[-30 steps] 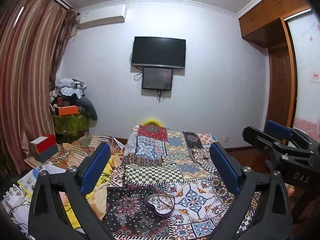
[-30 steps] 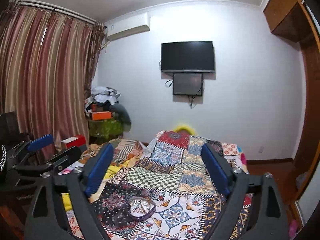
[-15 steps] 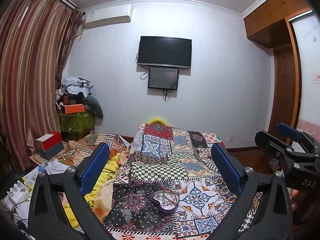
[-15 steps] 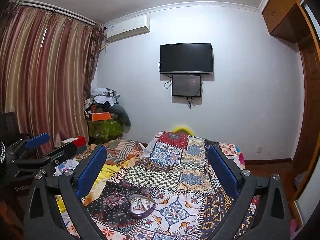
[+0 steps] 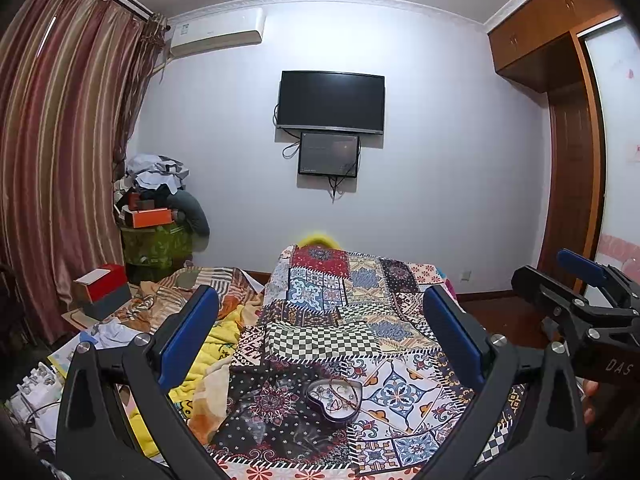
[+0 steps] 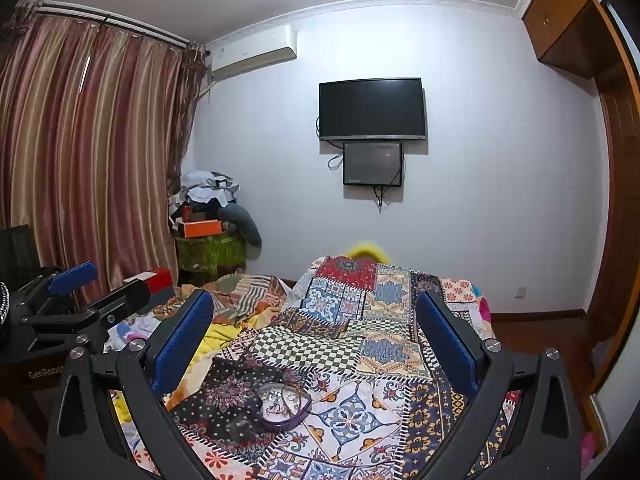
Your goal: Organize jewelry
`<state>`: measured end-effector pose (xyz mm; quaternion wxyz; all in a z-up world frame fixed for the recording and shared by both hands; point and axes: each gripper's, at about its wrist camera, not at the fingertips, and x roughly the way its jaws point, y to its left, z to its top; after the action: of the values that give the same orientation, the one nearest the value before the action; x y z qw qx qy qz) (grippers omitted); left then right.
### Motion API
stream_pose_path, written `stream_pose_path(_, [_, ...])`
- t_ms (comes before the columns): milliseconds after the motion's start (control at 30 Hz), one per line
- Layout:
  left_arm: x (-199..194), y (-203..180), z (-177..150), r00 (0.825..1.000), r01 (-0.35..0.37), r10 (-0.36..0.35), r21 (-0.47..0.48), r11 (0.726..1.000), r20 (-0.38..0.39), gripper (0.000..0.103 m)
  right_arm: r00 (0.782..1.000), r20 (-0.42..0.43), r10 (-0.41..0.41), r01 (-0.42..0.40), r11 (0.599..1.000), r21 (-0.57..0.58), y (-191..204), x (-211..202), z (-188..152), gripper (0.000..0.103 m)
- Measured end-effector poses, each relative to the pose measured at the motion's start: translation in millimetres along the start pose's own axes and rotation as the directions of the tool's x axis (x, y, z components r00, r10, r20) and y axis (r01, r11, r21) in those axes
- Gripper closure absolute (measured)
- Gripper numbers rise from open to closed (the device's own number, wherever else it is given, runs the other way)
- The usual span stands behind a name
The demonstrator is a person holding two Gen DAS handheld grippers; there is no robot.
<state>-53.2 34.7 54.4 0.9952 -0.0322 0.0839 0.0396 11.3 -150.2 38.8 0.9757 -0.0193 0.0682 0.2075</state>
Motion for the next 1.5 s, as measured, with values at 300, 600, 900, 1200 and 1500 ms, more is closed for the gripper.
stream_pose_path(300, [4.5,-2.0,-1.3,1.0,-0.02,0.02,0.007,1.0,-0.011,0.001,1.0,-0.019,0.003,-0.002,1.0,0.012,-2.9,0.4,-0.9,0.002])
stream_pose_path(600, [7.8,-1.2,-2.1,1.0,-0.017,0.017,0.005,1.0,-0.023,0.001,0.999,-0.031,0.004,-0.003,1.0,0.017,-3.1,2.4,0.8,0.002])
stream_pose_path(900, [11.0,-0.8,-1.9,1.0,-0.01,0.01,0.005,1.0,-0.029,0.001,0.999,-0.038,0.005,-0.005,1.0,0.019,-3.2,3.4,1.2,0.001])
stream_pose_path(1200, [15.6,0.1,-3.5,0.999,0.001,-0.002,-0.009,1.0,-0.044,0.001,0.999,-0.048,0.002,-0.001,1.0,0.018,-3.9,5.9,-1.5,0.001])
stream_pose_path(1500, [17.8,4.1,-4.3,0.998,0.017,-0.019,-0.032,0.999,-0.056,0.001,0.999,-0.053,0.002,-0.001,1.0,0.018,-4.1,7.6,-2.3,0.0])
